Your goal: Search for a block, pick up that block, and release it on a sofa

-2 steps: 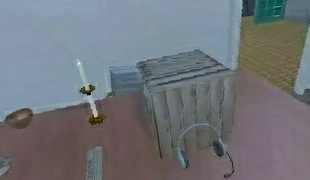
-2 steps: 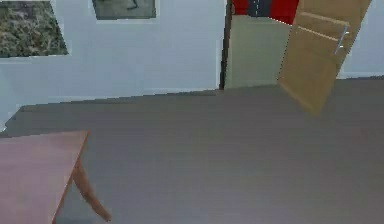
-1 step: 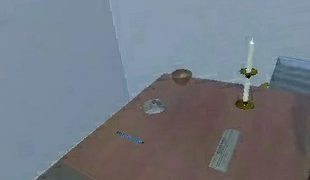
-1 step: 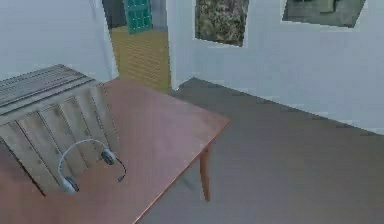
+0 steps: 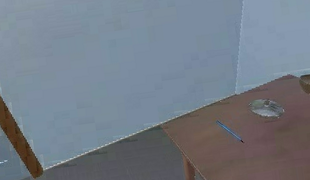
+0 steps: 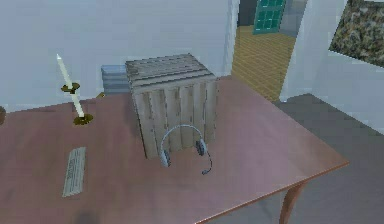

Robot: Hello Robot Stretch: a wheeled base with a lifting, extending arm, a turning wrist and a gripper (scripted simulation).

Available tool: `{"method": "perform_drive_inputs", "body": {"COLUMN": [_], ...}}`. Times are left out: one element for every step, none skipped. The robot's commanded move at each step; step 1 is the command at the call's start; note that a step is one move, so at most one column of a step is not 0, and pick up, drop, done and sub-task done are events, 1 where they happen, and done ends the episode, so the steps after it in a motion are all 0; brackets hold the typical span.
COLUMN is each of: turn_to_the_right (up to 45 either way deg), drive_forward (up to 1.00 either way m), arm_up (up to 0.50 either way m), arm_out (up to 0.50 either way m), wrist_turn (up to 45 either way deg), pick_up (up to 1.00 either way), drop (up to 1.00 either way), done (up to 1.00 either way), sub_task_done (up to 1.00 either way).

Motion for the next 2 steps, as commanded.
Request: {"method": "perform_drive_inputs", "body": {"turn_to_the_right": [0.0, 0.0], "drive_forward": [0.00, 0.00], "arm_up": [0.50, 0.36], "arm_out": [0.00, 0.00], "wrist_turn": [0.0, 0.0], "pick_up": [0.00, 0.00], "drop": [0.00, 0.00], "done": [0.00, 0.00], "sub_task_done": [0.00, 0.00]}}
